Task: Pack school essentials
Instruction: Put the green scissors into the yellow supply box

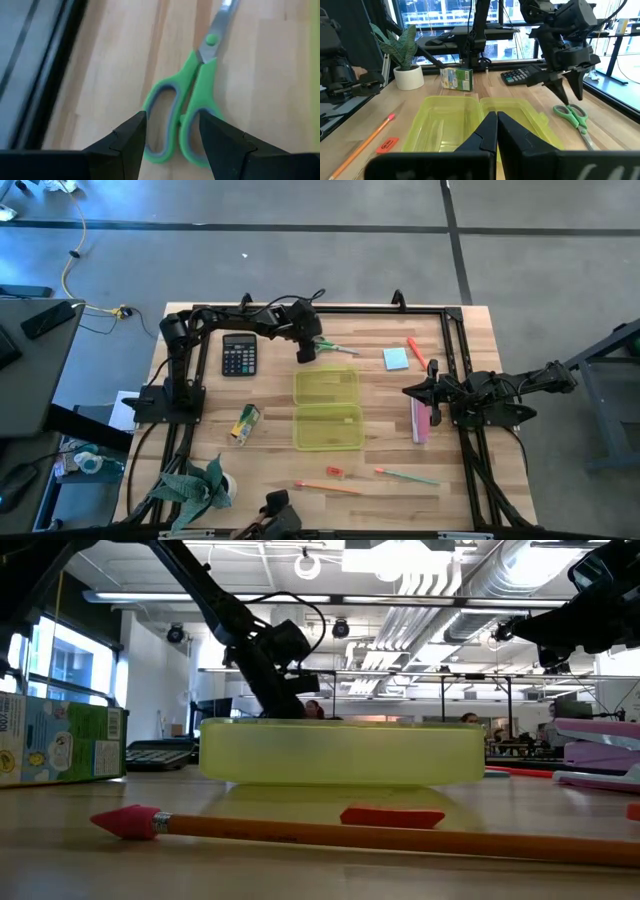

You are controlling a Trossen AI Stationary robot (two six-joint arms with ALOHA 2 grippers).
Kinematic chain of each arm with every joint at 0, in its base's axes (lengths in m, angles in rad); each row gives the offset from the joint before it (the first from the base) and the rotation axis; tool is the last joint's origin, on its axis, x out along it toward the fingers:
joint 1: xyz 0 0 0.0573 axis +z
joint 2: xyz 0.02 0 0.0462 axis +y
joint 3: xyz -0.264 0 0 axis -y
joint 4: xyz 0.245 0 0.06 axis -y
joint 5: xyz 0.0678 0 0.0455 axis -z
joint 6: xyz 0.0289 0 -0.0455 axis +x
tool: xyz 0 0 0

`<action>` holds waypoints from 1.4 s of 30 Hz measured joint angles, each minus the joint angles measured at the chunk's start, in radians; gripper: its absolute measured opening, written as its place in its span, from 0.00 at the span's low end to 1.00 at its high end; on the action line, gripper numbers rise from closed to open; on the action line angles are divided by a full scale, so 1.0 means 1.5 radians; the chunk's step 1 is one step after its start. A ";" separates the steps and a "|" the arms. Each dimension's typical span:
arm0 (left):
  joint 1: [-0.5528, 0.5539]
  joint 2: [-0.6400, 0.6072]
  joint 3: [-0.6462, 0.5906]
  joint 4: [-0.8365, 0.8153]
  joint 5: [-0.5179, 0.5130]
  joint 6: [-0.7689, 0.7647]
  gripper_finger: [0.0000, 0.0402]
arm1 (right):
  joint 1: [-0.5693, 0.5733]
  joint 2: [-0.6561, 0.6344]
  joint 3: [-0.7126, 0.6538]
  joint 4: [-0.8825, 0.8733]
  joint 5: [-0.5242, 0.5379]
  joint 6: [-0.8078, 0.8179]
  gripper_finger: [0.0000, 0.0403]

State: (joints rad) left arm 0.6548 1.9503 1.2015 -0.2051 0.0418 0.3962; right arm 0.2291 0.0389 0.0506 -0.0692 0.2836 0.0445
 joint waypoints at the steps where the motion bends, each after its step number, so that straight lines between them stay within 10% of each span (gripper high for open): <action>1: 0.000 0.000 0.000 -0.005 0.004 0.000 0.43 | 0.000 0.000 0.000 0.000 0.000 0.000 0.00; 26: -0.001 0.055 0.002 0.016 -0.015 -0.002 0.42 | 0.000 0.000 0.000 0.000 0.000 0.000 0.00; 42: -0.014 0.054 0.001 0.000 -0.043 -0.012 0.07 | 0.000 0.000 0.000 0.000 0.000 0.000 0.00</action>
State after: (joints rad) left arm 0.6338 2.0307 1.2037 -0.2053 -0.0226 0.3787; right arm 0.2291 0.0387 0.0506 -0.0692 0.2839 0.0448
